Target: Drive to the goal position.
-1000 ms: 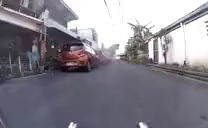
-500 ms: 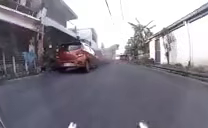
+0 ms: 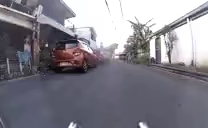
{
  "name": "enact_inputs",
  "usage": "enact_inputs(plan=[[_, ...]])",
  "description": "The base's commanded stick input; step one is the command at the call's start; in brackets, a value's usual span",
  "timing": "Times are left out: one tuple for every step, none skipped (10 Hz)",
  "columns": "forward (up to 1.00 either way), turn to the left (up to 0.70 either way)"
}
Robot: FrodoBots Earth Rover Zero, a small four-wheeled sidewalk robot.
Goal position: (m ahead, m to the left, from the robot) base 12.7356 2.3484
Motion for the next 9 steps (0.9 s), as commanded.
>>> enact_inputs(plan=[[0.70,0.00],[0.70,0.00],[0.70,0.00],[0.70,0.00],[0.70,0.00],[0.70,-0.11],[0.70,-0.23],[0.70,-0.34],[0.70,0.00]])
